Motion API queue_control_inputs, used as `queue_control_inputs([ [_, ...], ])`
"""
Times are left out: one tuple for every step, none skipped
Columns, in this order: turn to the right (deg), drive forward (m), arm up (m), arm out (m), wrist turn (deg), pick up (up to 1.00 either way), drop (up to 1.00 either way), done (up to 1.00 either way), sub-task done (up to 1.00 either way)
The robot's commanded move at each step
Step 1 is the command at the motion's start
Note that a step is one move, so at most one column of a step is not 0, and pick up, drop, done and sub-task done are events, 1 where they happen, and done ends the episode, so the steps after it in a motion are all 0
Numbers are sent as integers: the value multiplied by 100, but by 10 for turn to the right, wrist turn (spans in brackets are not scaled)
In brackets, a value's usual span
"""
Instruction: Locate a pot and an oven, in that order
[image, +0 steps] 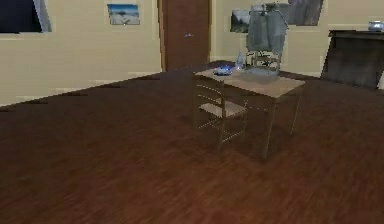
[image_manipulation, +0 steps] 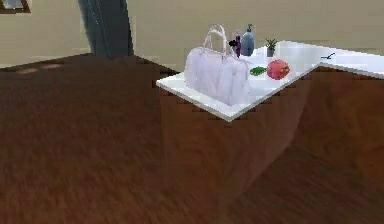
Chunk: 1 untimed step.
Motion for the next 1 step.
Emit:
queue_control_inputs([
  [330, 0, 0, 0, 0, 0, 0, 0, 0],
])
